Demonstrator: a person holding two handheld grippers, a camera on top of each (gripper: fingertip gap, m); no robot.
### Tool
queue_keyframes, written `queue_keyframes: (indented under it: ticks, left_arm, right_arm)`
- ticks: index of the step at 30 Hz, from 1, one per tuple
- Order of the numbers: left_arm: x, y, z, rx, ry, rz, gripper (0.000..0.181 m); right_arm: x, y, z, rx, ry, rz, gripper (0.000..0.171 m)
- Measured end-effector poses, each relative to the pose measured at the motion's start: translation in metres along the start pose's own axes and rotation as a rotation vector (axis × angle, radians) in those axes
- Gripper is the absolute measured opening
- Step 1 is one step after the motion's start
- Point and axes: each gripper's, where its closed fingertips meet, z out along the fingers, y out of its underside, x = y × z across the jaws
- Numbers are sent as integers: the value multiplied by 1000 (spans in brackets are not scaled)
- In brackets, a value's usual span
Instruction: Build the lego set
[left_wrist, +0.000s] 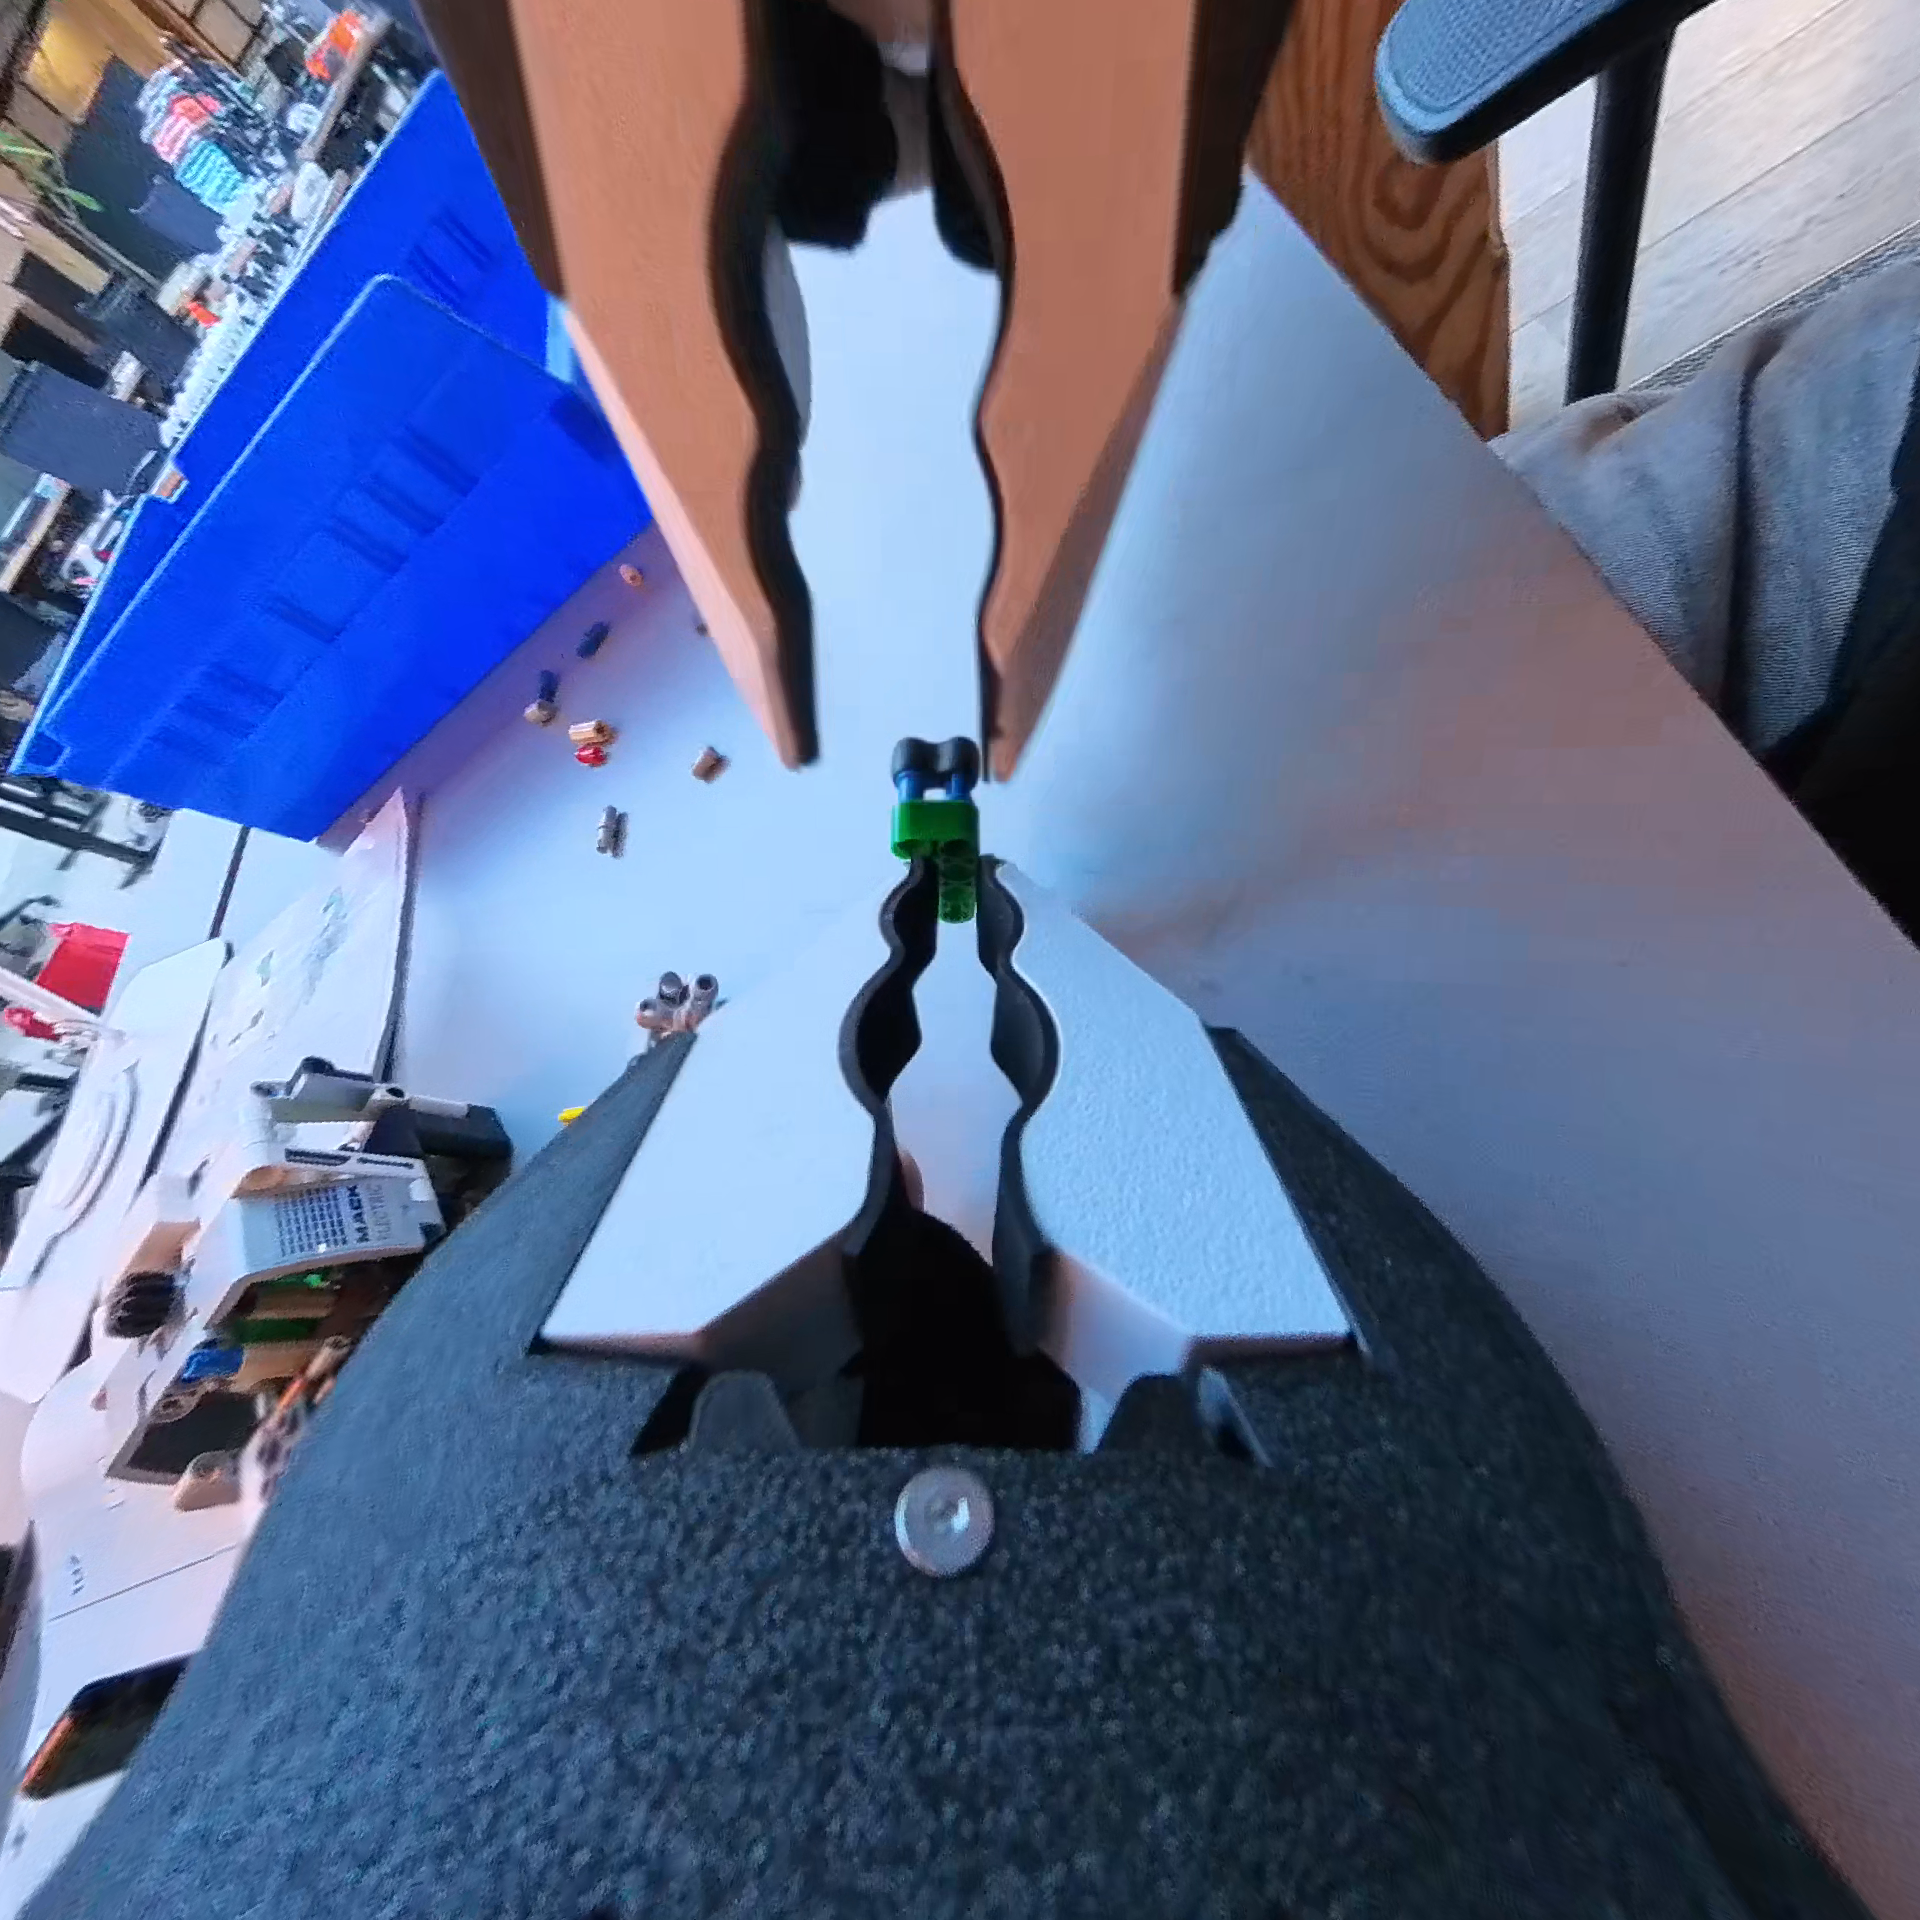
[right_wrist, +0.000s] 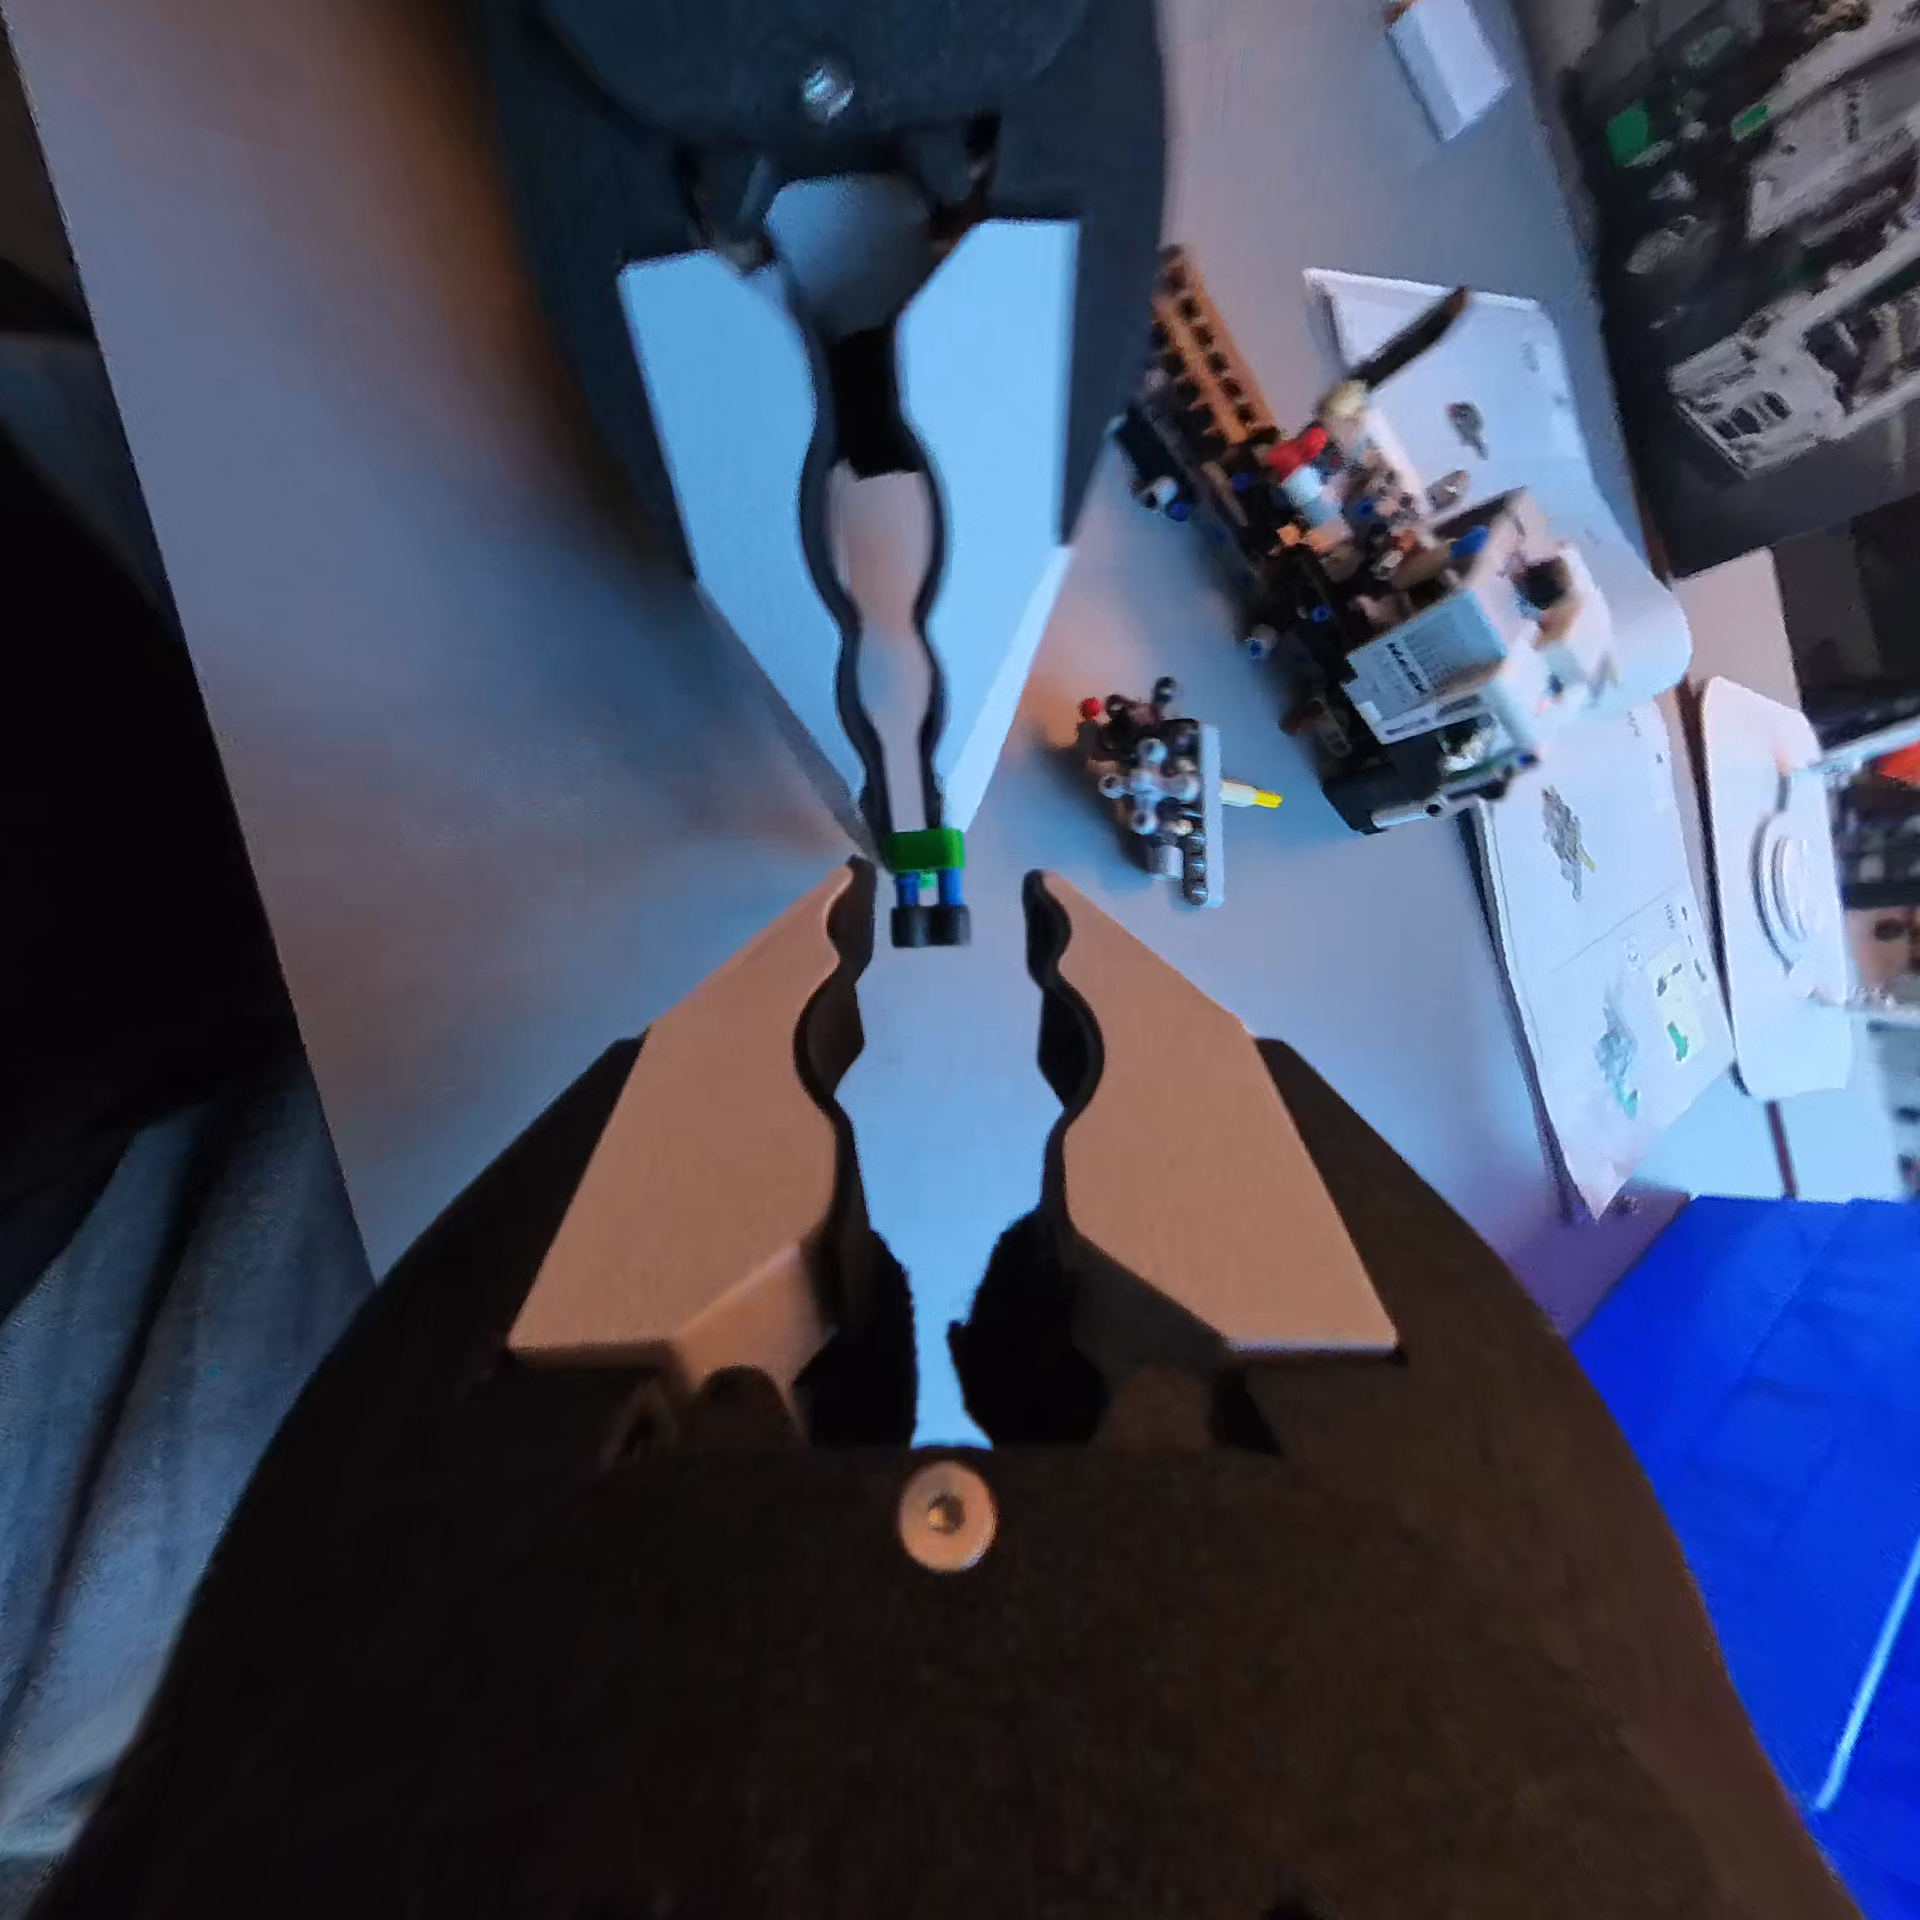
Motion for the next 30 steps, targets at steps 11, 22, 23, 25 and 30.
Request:
queue_keyframes:
  ticks: [11, 22, 23, 25, 30]
  left_arm:
    - [-15, 10, 6, -112, -159, -10, 5]
    - [-16, 10, 10, -186, -247, 35, 5]
    - [-16, 10, 10, -187, -248, 34, 5]
    - [-16, 10, 10, -193, -252, 30, 5]
    - [-18, 13, 10, -231, -284, 59, 5]
  right_arm:
    - [10, 10, 5, 196, 8, 901, 38]
    - [13, 17, 19, 119, 165, 915, 25]
    - [13, 17, 19, 118, 173, 911, 24]
    - [13, 17, 19, 102, 203, 885, 24]
    - [14, 18, 20, 38, 268, 805, 23]
